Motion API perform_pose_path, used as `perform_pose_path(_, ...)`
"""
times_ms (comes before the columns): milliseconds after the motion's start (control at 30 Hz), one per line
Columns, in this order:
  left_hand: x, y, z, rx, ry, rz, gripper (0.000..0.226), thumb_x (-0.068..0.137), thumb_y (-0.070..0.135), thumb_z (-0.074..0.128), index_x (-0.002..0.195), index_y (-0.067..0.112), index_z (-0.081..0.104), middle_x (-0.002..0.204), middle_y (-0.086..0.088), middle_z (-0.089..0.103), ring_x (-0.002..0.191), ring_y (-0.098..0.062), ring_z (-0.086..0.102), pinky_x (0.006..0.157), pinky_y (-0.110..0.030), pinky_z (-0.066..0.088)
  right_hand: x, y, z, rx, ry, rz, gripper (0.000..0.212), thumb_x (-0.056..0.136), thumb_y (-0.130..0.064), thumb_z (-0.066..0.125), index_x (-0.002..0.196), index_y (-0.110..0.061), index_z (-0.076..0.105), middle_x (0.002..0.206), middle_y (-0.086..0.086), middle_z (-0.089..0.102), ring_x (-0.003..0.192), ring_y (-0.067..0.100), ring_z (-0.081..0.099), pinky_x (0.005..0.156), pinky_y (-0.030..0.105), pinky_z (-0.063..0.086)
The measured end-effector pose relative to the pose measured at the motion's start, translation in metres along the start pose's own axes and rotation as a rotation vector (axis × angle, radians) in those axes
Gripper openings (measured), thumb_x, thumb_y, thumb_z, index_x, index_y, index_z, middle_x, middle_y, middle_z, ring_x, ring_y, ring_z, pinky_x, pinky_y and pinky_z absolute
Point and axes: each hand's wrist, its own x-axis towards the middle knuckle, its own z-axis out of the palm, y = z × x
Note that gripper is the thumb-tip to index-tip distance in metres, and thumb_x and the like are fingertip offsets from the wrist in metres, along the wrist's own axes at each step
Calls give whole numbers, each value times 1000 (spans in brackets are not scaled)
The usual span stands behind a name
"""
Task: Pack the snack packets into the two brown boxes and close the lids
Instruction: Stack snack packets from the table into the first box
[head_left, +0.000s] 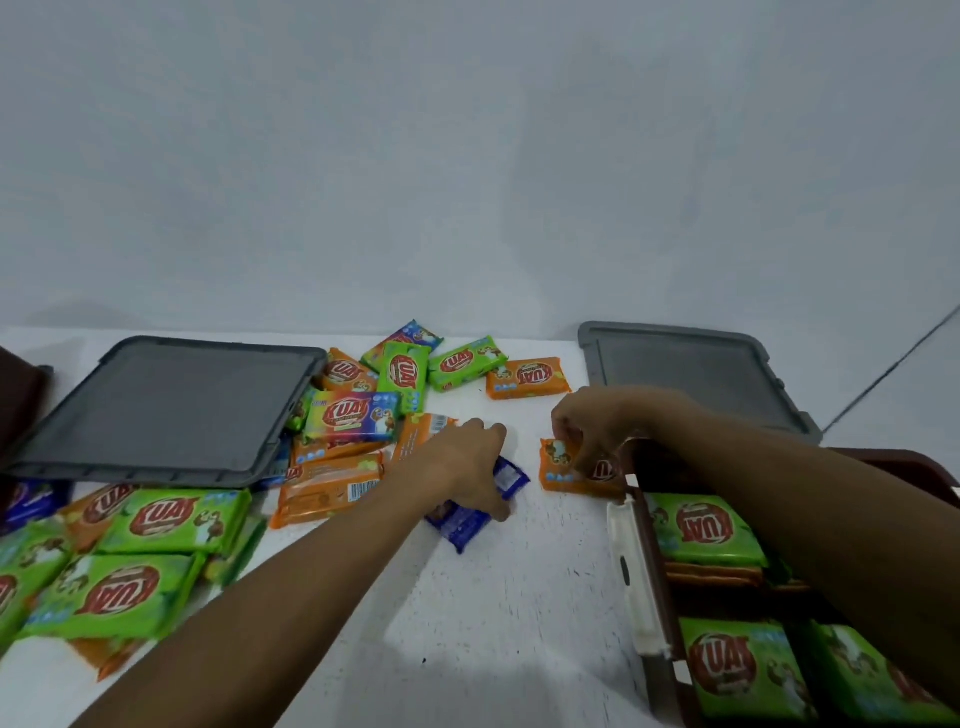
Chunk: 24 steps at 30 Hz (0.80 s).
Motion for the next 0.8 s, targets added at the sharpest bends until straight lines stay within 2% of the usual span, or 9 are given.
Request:
perform_pose_path(67,-2,-6,-8,-146,-14,-22,73,74,55,72,131,20,43,123,-2,55,99,-16,54,76,-32,52,0,2,0,32,-17,7,46,80,-41,74,116,-17,58,112,-1,58,96,14,57,76,21,48)
perform_pose_path(133,-7,-13,-17,-379,-55,-43,53,84,45,64,129,20,50,125,0,58,102,-16,57,83,-29,52,-3,3,-3,91,29,0,38,81,-38,74,109,-19,57,112,0,57,96,16,56,75,24,46)
perform_pose_path(200,-13,-18,-22,-705,-80,-117,32,93,32,52,118,13,57,116,-10,63,90,-20,60,69,-27,48,-11,6,-8,159,145,-26,41,85,-37,71,116,-16,54,119,4,56,101,19,55,77,27,45)
perform_pose_path(267,-22,-17,-27,-1090,-98,-254,30,94,29,49,112,7,56,105,-17,67,79,-24,63,65,-30,51,-21,11,-12,304,303,-42,47,86,-35,70,126,-16,53,122,4,56,98,17,58,74,23,49)
perform_pose_path(333,-26,-19,-33,-1287,-72,-292,35,95,33,52,113,4,57,100,-18,71,79,-26,68,72,-37,56,-36,16,-16,529,446,-70,39,86,-30,71,121,-16,57,114,4,64,84,11,62,64,16,51)
perform_pose_path(467,-36,0,-51,-1241,41,-162,29,94,27,58,115,7,60,102,-20,73,97,-38,69,91,-52,54,-78,30,-21,846,570,-135,22,88,-20,70,105,-8,65,99,15,72,80,21,68,79,41,56)
perform_pose_path(533,-43,21,-61,-1238,136,-96,19,97,19,52,110,8,59,98,-25,72,89,-38,70,85,-49,57,-105,37,-20,920,598,-138,18,87,-20,70,102,-9,67,90,10,73,77,21,68,75,39,55)
perform_pose_path(633,-52,53,-75,-1156,235,27,19,100,20,50,111,7,58,95,-20,72,76,-28,71,67,-35,59,-146,49,-11,939,581,-140,13,87,-21,70,99,-15,68,83,4,73,73,19,68,66,29,54)
perform_pose_path(800,-65,110,-79,-969,355,149,16,97,33,55,104,20,57,93,-4,71,76,-20,68,62,-29,53,-207,76,34,810,526,-103,18,87,-27,70,104,-23,67,93,-1,74,77,16,72,68,29,54)
